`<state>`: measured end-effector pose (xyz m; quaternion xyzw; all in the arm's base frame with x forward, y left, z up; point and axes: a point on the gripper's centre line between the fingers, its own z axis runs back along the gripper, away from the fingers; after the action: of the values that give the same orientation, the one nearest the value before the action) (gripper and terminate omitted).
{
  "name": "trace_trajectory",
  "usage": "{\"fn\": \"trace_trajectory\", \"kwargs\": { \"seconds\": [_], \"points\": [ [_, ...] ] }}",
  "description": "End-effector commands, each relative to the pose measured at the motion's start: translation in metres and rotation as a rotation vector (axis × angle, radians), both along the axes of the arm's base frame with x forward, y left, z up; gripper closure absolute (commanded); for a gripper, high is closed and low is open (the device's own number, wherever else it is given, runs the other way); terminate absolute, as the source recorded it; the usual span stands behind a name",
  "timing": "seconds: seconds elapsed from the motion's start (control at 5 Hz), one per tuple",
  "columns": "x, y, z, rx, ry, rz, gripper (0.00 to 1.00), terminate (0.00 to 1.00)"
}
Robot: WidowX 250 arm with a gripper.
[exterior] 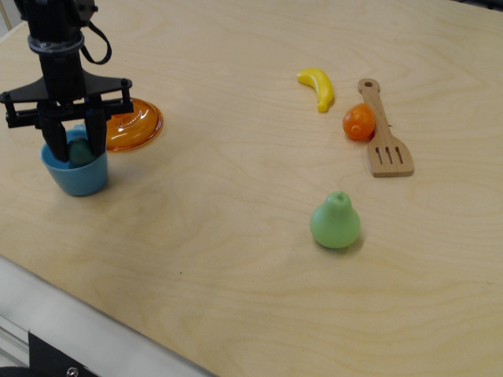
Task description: Take cucumber out of cup
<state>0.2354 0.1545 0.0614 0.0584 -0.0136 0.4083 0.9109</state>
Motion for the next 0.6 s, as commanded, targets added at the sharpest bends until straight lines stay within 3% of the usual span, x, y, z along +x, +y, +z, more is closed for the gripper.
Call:
{"fn": "trace_trajectory", "kwargs": {
  "seconds": [0.0,0.2,0.4],
  "points": [
    [0.014,-0.016,0.063,0.056,-0.160,-0.021,1.00,0.00],
    [0.017,-0.031,0.080,0.043,-0.230,-0.066,1.00,0.00],
    [0.025,-0.063,0.070,0.020,-0.224,-0.216,1.00,0.00]
  ]
}}
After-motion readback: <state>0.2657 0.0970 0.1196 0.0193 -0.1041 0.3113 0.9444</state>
